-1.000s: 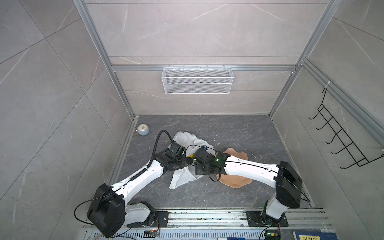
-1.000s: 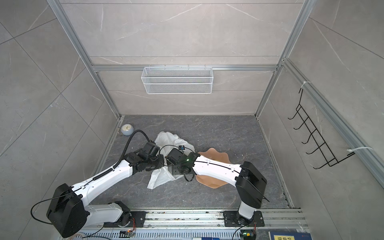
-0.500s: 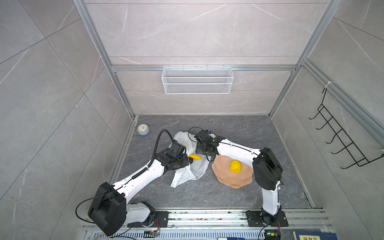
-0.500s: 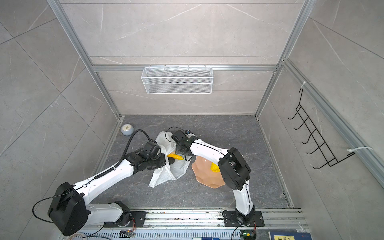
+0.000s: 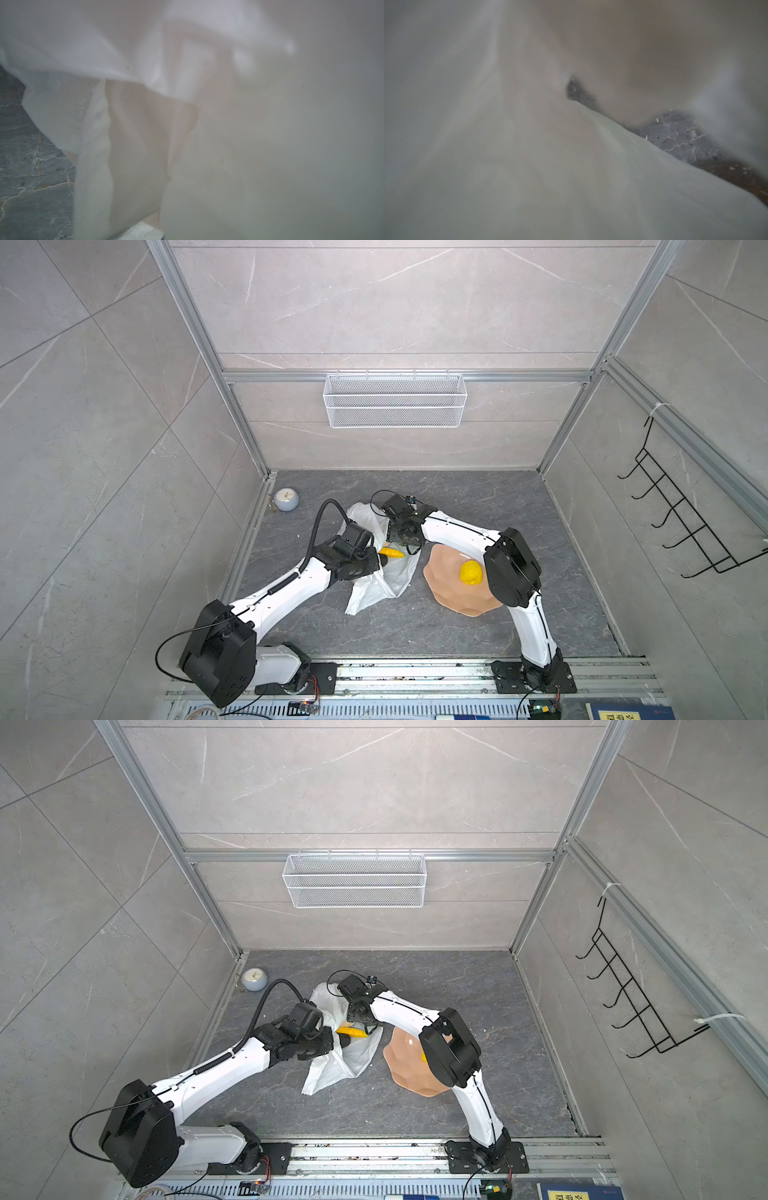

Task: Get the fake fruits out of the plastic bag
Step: 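Reach the right gripper into the bag and grasp the green lime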

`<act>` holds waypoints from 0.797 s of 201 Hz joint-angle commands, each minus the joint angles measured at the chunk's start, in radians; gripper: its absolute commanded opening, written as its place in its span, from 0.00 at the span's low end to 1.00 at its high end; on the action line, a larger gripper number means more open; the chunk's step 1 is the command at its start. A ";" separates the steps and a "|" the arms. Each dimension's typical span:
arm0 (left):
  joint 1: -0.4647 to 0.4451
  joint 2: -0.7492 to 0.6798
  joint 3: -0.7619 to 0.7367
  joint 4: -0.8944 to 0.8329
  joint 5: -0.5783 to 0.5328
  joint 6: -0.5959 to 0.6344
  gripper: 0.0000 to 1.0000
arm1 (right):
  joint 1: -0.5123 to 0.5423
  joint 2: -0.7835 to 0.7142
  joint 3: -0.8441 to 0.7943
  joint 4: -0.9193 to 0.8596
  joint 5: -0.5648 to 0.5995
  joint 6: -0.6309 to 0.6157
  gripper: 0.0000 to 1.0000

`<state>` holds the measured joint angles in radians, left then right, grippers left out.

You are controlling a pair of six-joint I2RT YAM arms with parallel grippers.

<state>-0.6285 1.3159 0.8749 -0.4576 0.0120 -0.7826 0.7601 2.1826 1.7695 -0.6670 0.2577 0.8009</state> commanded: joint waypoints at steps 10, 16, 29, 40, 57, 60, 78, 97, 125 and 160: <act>-0.004 0.005 0.027 0.022 0.028 -0.013 0.00 | -0.019 0.061 0.089 -0.058 0.011 0.021 0.80; -0.004 0.005 0.025 0.023 0.029 -0.013 0.00 | -0.024 0.075 0.104 -0.064 0.012 0.024 0.80; -0.004 0.003 0.023 0.022 0.031 -0.014 0.00 | -0.033 0.100 0.133 -0.071 0.012 0.023 0.80; -0.005 0.001 0.022 0.020 0.029 -0.014 0.00 | -0.037 0.121 0.159 -0.080 0.012 0.020 0.80; -0.004 -0.001 0.022 0.014 0.027 -0.011 0.00 | -0.039 0.156 0.213 -0.112 0.013 0.012 0.79; -0.005 -0.001 0.022 0.013 0.026 -0.011 0.00 | -0.039 0.162 0.222 -0.120 0.015 0.011 0.79; -0.005 0.000 0.020 0.011 0.022 -0.010 0.00 | -0.041 0.187 0.263 -0.150 0.022 0.007 0.80; -0.004 0.006 0.020 0.014 0.023 -0.010 0.00 | -0.041 0.196 0.280 -0.155 0.025 -0.001 0.81; -0.004 0.009 0.020 0.017 0.026 -0.010 0.00 | -0.041 0.216 0.313 -0.178 0.033 -0.009 0.82; -0.005 0.004 0.018 0.013 0.019 -0.009 0.00 | -0.044 0.241 0.355 -0.206 0.024 -0.017 0.82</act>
<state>-0.6285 1.3212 0.8749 -0.4435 0.0284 -0.7860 0.7212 2.3928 2.0926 -0.8234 0.2665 0.7929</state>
